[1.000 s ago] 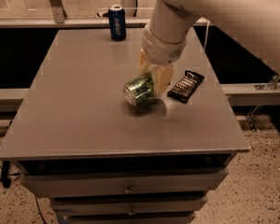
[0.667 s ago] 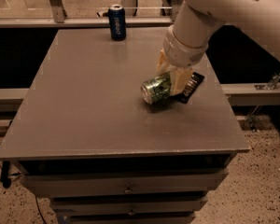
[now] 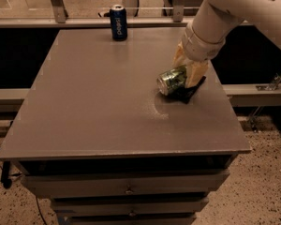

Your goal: Move green can near rxbar chocolate

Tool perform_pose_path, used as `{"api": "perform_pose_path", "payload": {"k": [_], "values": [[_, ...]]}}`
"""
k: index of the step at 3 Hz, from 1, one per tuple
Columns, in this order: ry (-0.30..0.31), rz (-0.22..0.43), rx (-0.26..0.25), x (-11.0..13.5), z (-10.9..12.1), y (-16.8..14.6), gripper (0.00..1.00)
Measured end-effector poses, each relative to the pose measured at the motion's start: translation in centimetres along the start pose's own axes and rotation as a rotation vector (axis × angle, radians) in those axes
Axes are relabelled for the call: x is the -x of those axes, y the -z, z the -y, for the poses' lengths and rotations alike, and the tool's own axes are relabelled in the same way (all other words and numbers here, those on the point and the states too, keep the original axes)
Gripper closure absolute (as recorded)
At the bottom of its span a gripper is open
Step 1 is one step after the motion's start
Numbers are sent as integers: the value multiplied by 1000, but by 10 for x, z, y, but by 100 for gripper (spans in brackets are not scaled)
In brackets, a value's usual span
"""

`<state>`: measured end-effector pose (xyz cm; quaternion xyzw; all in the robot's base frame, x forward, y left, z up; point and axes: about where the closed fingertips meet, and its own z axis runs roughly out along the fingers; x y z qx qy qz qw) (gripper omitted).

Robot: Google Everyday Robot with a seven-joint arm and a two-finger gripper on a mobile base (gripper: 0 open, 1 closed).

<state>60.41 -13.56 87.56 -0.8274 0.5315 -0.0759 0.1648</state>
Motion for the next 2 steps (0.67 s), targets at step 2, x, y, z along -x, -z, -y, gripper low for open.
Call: {"api": "perform_pose_path", "payload": {"k": [2], "values": [[58, 32, -23, -16, 37, -21, 100]]}}
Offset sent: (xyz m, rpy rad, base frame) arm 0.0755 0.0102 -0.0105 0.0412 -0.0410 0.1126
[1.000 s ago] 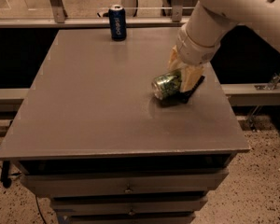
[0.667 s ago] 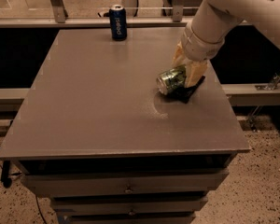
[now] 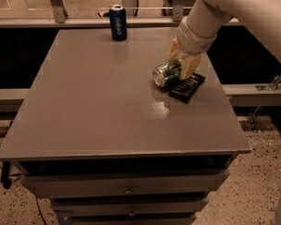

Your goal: Move green can near rxbar chocolate

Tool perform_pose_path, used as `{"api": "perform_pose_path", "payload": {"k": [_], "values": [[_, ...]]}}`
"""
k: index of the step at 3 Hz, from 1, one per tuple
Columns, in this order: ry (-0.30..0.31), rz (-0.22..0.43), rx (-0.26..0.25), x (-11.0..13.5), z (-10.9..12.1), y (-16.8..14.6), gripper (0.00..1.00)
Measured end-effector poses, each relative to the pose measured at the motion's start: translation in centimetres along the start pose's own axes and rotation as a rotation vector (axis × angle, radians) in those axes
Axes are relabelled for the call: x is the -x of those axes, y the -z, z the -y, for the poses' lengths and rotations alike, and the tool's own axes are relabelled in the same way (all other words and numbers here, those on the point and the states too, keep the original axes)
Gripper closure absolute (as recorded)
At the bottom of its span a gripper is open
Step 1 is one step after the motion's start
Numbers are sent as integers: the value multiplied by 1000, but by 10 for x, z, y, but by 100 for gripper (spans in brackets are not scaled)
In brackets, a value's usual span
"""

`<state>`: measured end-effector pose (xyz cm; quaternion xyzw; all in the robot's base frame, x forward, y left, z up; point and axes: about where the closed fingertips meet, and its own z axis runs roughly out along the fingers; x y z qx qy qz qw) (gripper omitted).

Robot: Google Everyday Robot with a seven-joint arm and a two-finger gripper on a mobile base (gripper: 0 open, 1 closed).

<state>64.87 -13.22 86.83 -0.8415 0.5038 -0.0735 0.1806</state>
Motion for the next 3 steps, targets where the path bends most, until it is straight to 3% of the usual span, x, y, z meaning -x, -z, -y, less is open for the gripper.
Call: {"api": "perform_pose_path", "payload": {"k": [1, 3], "values": [[36, 16, -8, -4, 18, -11, 100], [67, 30, -4, -6, 28, -17, 100]]}}
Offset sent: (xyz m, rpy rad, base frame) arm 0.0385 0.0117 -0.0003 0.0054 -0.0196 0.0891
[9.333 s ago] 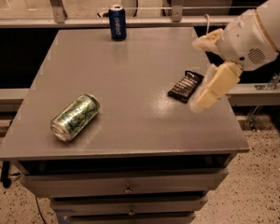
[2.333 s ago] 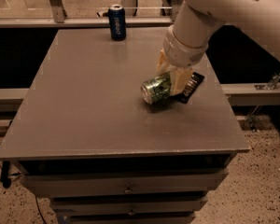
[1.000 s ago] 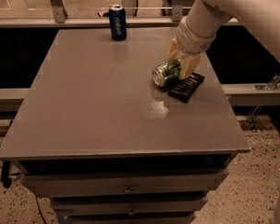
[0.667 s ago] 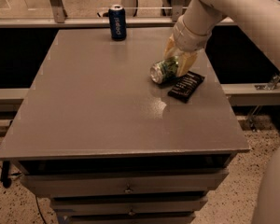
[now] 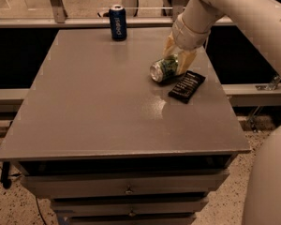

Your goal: Move green can near rxbar chocolate

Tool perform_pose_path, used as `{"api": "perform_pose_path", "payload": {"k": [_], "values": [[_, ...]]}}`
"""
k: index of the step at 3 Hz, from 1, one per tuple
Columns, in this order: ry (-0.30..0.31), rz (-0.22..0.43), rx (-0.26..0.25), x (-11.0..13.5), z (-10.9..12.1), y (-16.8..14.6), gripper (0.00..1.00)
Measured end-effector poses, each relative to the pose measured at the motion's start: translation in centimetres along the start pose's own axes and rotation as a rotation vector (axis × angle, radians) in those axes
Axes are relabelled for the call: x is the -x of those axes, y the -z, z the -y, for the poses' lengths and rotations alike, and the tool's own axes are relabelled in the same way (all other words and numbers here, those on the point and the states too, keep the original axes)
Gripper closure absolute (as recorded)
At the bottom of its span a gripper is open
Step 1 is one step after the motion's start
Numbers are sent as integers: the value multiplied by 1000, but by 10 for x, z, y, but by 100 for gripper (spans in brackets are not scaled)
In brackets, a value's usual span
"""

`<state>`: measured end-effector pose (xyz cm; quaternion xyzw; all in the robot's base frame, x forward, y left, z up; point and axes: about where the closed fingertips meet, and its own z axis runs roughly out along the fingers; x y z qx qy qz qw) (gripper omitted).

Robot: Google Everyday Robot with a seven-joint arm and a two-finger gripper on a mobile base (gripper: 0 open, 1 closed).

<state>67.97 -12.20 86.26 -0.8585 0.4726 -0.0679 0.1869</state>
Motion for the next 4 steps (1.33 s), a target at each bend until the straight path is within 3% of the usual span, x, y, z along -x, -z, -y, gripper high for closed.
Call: {"api": "perform_pose_path", "payload": {"k": [1, 4], "values": [[-4, 7, 13, -1, 0, -1, 89], [-19, 40, 65, -3, -4, -2, 19]]}}
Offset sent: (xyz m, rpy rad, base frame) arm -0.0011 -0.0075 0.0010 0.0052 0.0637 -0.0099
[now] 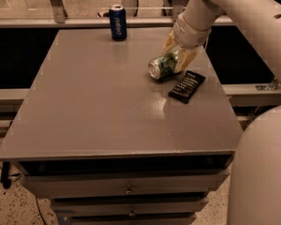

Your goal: Move green can near rxbar chocolate

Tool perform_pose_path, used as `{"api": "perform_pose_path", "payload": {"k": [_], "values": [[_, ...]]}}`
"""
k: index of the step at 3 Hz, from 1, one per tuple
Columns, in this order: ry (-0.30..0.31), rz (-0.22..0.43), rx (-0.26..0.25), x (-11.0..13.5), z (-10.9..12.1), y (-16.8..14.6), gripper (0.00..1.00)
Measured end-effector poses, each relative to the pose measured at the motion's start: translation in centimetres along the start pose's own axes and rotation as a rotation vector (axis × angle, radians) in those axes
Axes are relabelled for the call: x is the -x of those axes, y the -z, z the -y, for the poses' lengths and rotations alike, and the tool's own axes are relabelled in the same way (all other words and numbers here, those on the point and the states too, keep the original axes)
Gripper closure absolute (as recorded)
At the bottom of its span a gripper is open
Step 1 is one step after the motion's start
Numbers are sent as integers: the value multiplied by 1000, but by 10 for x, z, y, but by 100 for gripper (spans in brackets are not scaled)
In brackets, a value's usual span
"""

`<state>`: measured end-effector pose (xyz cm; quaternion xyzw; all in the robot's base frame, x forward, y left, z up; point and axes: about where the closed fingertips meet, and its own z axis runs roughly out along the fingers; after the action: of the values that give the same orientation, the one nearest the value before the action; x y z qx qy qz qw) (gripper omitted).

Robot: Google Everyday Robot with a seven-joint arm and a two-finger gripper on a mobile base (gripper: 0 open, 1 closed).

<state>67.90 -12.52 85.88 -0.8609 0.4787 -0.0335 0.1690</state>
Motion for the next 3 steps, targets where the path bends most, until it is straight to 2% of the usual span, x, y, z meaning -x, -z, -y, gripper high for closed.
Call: {"api": "perform_pose_path", "payload": {"k": [1, 3], "values": [[-5, 14, 23, 0, -1, 1, 0], [-12, 30, 46, -1, -3, 3, 0]]}}
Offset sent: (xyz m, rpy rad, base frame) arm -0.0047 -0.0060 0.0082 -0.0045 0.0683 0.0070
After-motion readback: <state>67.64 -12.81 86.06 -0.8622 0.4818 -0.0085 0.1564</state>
